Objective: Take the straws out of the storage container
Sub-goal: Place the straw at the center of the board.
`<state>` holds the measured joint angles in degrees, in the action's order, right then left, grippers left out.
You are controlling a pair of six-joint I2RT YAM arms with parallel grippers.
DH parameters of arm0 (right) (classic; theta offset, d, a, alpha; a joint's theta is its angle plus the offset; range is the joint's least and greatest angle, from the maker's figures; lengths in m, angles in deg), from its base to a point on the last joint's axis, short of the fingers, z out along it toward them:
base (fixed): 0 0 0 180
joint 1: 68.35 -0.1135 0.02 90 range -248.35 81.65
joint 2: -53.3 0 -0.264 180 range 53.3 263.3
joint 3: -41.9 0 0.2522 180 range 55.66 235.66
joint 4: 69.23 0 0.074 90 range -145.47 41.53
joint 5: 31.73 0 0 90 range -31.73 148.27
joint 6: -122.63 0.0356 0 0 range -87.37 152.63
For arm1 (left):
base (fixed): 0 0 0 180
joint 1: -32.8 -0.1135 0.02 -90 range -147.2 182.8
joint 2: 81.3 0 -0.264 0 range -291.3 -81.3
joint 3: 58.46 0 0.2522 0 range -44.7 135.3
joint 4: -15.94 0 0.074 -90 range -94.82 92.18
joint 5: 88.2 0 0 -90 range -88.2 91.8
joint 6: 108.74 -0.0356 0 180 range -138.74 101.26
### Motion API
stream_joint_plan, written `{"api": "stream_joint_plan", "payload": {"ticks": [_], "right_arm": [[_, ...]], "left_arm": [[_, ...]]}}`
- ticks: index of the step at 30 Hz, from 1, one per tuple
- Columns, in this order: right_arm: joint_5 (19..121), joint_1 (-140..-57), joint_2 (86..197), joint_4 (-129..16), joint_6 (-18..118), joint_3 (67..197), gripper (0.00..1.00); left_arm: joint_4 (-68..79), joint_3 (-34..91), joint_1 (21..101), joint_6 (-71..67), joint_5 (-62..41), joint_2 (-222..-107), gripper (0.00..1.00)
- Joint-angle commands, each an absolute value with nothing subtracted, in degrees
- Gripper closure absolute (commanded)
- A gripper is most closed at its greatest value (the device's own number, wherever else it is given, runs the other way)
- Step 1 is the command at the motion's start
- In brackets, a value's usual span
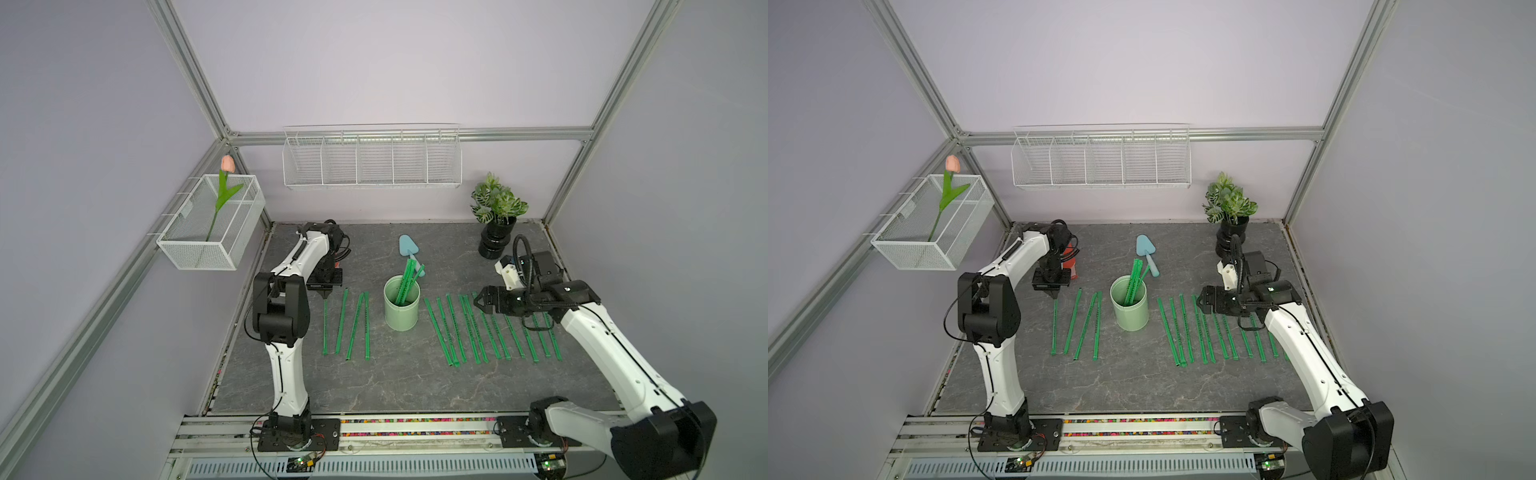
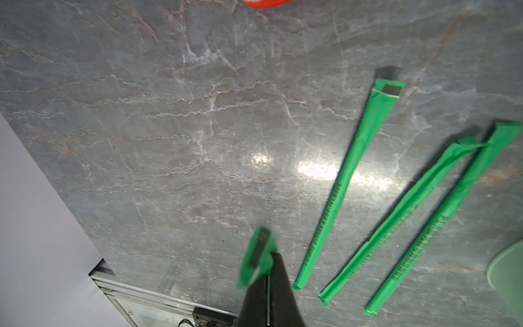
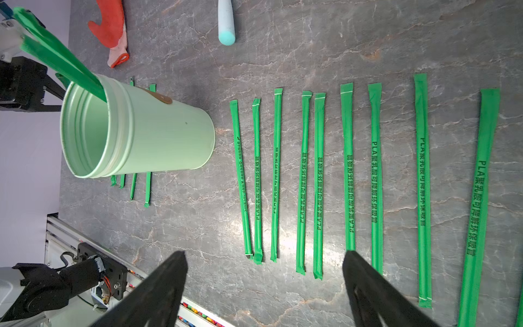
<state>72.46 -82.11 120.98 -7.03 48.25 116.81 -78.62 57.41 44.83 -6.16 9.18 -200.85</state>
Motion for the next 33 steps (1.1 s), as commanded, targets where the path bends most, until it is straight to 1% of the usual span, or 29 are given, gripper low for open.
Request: {"api": "stream_joint_plan", "payload": {"ticks": [1, 7, 21, 24, 33], "right_arm": [[72.4, -82.4, 121.9, -8.4, 47.5, 115.7, 0.11], [72.4, -82.3, 122.4, -8.7, 47.5, 115.9, 0.11], [72.2, -82.3, 122.6, -8.5, 47.5, 116.0, 0.11], [72.1, -82.3, 122.5, -8.5, 47.4, 116.0, 0.11], [72.1, -82.3, 122.3, -8.3, 47.5, 116.0, 0.11]], "left_arm": [[-77.8, 58.9, 44.3, -7.6, 8.4, -202.2, 0.97], [-76.8, 59.0, 44.2, -8.1, 7.7, -204.3, 0.96], [-75.6, 58.4, 43.9, -8.4, 7.6, -207.0, 0.91], [-75.3, 58.0, 43.8, -8.3, 7.8, -207.1, 0.88], [-74.1, 56.0, 43.9, -8.0, 7.8, -206.8, 0.87]]}}
